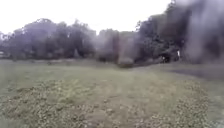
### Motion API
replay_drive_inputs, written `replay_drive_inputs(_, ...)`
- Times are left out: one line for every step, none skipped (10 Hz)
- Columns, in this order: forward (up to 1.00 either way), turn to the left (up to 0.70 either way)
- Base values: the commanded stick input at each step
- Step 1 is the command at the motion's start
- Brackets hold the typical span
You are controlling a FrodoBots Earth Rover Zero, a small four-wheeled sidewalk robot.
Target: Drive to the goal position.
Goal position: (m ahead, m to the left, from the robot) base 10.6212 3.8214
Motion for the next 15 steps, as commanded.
replay_drive_inputs(0.45,0.0)
replay_drive_inputs(0.45,0.0)
replay_drive_inputs(0.45,0.0)
replay_drive_inputs(0.45,0.0)
replay_drive_inputs(0.45,0.0)
replay_drive_inputs(0.45,0.0)
replay_drive_inputs(0.45,0.0)
replay_drive_inputs(0.45,0.0)
replay_drive_inputs(0.45,0.0)
replay_drive_inputs(0.45,0.0)
replay_drive_inputs(0.45,0.0)
replay_drive_inputs(0.45,0.0)
replay_drive_inputs(0.45,0.0)
replay_drive_inputs(0.45,0.0)
replay_drive_inputs(0.45,0.0)
